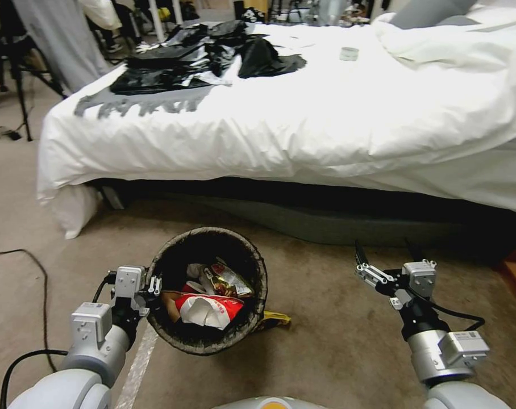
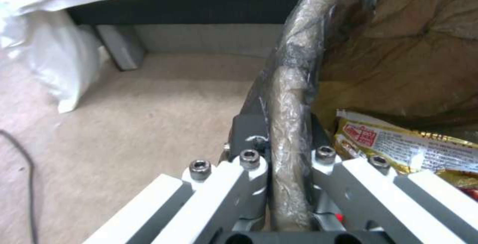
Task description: Pick up the trash bin, then pick up the garbage from the floor and place it into the trash bin.
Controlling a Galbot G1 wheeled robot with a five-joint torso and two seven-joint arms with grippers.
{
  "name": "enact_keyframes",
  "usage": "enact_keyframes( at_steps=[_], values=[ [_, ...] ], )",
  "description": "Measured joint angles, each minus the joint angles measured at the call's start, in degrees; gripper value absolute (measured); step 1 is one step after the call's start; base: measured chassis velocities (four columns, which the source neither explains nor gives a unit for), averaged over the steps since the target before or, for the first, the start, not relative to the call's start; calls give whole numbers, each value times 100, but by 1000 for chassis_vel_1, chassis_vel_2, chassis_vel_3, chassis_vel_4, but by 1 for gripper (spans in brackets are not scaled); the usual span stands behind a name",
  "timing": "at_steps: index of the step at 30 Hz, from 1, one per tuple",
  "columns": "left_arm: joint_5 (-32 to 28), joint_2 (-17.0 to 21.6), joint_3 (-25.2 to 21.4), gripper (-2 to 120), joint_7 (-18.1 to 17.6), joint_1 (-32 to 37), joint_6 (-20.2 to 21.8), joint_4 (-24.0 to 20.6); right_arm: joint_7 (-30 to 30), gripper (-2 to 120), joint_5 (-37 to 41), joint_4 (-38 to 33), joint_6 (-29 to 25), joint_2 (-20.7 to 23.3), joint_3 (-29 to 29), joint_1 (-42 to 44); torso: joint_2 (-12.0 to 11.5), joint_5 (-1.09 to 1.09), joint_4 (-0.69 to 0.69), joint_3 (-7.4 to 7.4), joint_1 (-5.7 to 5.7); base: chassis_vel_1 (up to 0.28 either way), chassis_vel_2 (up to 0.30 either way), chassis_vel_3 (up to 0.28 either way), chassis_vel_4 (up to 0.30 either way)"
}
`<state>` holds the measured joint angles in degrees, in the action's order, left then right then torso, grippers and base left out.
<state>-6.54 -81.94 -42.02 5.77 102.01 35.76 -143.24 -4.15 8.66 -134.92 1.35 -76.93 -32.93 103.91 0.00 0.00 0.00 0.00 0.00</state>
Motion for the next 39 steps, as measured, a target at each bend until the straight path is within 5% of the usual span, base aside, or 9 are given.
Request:
enact_keyframes(
  at_steps=[39],
  values=[
    [-27,62,40,1,-4,52,-30,0,630,100,126,324,181,198,-141,179,0,0,2,0,0,83,84,85,83]
  ],
)
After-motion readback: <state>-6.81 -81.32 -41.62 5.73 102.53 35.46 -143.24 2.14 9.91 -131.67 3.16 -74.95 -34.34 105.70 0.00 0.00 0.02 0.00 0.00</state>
